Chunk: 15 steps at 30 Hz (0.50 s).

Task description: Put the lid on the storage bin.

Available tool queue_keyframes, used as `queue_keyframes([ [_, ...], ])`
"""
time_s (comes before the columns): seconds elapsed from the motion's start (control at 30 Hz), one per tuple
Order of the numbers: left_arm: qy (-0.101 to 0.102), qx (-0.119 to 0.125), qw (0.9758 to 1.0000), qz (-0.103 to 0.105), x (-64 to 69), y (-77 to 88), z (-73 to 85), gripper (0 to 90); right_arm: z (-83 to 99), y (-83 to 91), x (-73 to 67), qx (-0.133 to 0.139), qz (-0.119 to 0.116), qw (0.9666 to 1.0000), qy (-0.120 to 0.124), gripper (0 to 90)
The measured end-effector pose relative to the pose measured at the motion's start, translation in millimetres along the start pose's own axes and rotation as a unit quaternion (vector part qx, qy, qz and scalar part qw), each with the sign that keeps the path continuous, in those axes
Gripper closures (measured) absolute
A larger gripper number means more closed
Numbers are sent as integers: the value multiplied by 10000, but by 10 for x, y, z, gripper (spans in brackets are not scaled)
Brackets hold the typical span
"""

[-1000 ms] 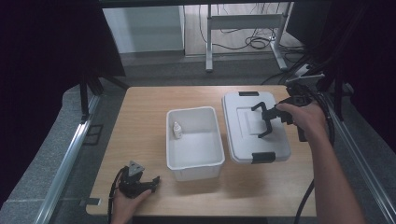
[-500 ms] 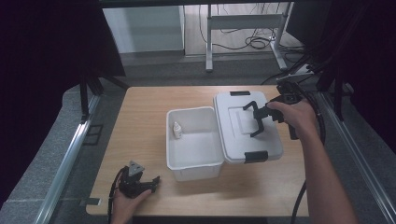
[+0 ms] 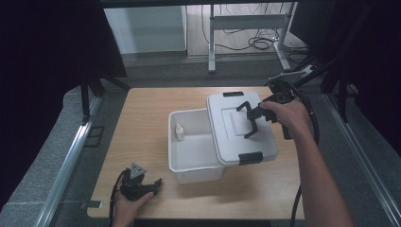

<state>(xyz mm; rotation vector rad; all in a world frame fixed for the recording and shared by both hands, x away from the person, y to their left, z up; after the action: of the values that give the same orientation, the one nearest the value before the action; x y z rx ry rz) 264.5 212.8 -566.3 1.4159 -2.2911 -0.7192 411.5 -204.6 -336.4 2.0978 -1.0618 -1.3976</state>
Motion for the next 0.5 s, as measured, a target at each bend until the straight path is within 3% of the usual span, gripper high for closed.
queue_keyframes([
  [0.5,19,11,10000,-8,3,-2,0,132,7,-241,-239,-145,-108,9998,23,842],
])
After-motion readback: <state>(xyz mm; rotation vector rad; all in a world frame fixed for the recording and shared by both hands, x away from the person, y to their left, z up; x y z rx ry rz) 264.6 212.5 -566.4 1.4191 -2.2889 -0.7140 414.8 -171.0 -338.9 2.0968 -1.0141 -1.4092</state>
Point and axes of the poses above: each handheld gripper's, and its own axes: y roughly backward along the jaws, z roughly out of its underside, x roughly to its right, the point moved 3 cm from there along -y, roughly forward along the jaws, and after that the axes turned 11 degrees about x, right-handed, at the moved point
